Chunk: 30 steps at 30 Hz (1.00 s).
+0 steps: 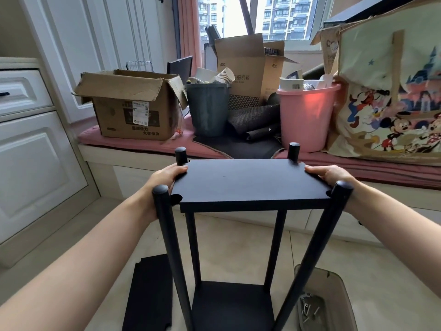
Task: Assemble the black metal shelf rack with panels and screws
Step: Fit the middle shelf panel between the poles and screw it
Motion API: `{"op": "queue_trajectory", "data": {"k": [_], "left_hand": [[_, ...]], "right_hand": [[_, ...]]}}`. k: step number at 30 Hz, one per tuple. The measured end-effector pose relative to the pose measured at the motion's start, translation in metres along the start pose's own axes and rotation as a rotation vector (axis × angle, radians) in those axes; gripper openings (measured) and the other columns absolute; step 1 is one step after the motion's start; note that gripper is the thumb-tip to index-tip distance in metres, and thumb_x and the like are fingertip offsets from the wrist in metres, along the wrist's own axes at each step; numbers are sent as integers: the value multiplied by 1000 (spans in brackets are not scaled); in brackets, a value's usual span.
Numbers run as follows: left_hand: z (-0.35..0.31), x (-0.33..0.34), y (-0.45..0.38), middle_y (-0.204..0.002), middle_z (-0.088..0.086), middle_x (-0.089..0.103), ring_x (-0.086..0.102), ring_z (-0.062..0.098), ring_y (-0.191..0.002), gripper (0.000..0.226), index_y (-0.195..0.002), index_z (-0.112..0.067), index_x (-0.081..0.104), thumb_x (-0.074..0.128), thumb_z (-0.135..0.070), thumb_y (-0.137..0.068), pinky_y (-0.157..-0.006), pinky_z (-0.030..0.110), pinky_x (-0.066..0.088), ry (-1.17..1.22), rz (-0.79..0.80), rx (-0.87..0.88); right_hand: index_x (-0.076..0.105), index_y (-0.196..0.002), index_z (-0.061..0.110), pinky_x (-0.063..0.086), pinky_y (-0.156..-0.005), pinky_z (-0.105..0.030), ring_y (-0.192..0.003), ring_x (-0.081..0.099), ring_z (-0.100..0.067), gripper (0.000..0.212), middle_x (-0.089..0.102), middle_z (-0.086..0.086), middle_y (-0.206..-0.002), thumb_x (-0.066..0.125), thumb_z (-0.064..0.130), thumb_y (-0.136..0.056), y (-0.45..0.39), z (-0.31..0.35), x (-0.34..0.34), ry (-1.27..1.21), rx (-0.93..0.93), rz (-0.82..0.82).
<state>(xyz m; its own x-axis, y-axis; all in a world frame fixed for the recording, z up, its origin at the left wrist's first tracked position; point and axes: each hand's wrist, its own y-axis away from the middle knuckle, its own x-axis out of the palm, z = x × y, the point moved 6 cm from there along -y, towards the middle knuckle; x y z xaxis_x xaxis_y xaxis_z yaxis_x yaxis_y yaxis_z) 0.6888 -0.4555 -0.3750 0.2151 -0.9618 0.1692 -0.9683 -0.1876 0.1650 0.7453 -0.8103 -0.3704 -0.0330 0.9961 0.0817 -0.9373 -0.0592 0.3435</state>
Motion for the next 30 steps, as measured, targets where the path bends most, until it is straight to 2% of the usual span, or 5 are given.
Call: {"op": "queue_trajectory", "data": {"k": [7,14,19,27,30], "left_hand": [[19,-9,15,-88,0,74,71,16,-69,24,-96,-16,78,63,-35,-93,-54,24,56,95,59,-42],[25,-7,30,-86,1,75,74,18,-74,20,-78,-19,83,73,-35,-69,-68,33,61,140,156,-57],[26,-5,32,-100,8,63,64,21,-79,40,-101,-10,69,73,-28,-65,-73,33,52,165,77,-114],[33,-12,27,-110,11,48,42,28,-101,28,-116,-8,63,62,-19,-90,-93,37,37,177,20,-103],[40,-13,28,-105,12,62,58,27,-94,32,-111,-4,66,66,-20,-84,-90,34,44,133,47,-107]], "right_hand": [[68,-91,4,55,-44,-26,-55,71,-19,26,75,-6,-71,55,25,-98,-2,-12,-2,-50,3,8],[66,-91,4,54,-41,-24,-54,71,-17,28,74,-6,-69,52,26,-100,0,-10,10,-52,-9,48],[66,-98,5,57,-51,-23,-56,71,-15,26,74,-5,-74,54,27,-100,3,-10,9,3,-31,56],[66,-94,5,55,-47,-22,-55,71,-15,26,74,-4,-71,54,27,-100,-1,-15,6,45,-42,67],[66,-98,5,56,-54,-26,-57,70,-16,25,74,-5,-73,51,24,-101,-3,-21,5,55,-38,82]]}}
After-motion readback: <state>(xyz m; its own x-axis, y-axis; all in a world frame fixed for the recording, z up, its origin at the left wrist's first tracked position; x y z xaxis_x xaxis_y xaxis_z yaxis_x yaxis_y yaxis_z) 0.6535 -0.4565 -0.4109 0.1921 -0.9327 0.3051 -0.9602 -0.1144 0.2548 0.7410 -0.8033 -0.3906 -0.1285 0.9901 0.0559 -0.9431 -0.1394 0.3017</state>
